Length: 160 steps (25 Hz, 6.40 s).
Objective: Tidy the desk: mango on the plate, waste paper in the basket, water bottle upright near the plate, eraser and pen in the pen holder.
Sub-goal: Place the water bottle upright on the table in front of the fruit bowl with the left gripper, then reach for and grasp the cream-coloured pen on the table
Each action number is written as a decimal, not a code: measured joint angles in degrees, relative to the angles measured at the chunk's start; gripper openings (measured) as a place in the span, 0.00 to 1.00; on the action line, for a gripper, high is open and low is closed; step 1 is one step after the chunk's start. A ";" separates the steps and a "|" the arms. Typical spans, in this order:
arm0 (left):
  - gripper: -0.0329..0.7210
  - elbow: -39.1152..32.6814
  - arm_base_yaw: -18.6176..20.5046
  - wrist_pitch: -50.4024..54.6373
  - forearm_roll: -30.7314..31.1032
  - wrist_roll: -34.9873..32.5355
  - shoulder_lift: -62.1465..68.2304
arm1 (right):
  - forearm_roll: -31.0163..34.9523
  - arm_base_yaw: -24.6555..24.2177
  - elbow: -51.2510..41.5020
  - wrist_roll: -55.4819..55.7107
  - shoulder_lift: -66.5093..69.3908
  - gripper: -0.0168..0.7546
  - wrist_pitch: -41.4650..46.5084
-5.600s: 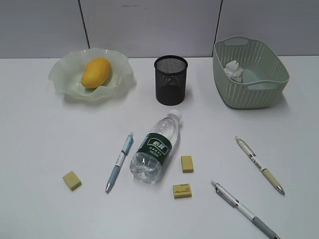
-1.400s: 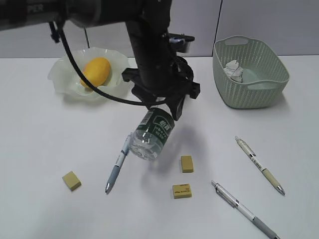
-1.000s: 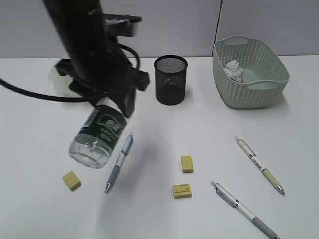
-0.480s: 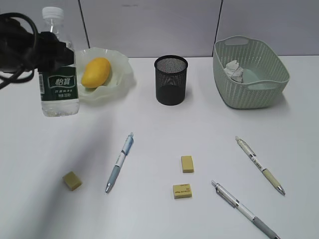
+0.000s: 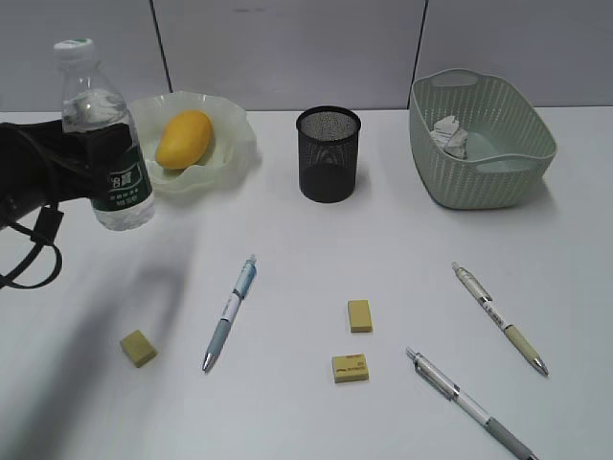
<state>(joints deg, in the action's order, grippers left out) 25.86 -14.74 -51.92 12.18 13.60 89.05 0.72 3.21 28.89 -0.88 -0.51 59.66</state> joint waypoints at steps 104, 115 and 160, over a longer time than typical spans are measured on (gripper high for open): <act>0.69 16.49 15.09 120.80 -16.71 -14.75 -64.00 | 0.05 0.00 0.00 0.00 0.00 0.52 0.00; 0.69 5.81 15.09 115.94 -12.18 -14.75 -85.99 | 0.05 0.00 0.00 0.00 0.00 0.52 0.00; 0.57 4.06 12.51 113.22 -11.47 -13.60 -89.52 | 0.05 0.00 0.00 0.00 0.00 0.52 -0.05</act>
<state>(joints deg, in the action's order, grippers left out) 29.92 -2.23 61.30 0.71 0.00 -0.47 0.77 3.21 28.89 -0.88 -0.51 59.61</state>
